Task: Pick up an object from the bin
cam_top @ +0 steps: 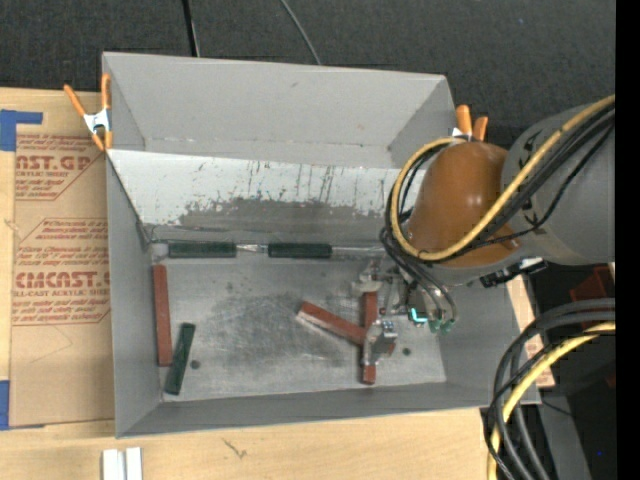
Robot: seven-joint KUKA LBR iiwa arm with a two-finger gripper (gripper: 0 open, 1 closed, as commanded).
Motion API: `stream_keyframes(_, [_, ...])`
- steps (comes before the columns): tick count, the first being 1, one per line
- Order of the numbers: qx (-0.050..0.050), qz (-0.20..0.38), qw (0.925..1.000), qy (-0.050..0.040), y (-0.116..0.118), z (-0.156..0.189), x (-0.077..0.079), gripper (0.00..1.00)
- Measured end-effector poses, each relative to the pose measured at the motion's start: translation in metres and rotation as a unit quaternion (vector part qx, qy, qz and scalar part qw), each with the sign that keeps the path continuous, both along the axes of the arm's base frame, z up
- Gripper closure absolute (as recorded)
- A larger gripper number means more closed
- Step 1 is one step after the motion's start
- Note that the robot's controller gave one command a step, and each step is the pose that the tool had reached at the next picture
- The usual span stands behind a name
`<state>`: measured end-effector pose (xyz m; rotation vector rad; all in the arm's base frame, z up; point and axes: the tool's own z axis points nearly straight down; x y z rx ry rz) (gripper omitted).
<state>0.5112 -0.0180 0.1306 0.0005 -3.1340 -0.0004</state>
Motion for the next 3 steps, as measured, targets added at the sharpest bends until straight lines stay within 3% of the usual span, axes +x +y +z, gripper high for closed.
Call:
stream_keyframes(1, [0.000,0.000,1.0000,-0.0038,0.000,0.004,0.002,0.00])
stream_keyframes(2, [0.000,-0.081,0.9967,-0.0045,0.020,-0.016,-0.001,0.00])
stream_keyframes(3, [0.000,-0.108,0.9941,-0.0025,0.035,-0.027,-0.004,0.00])
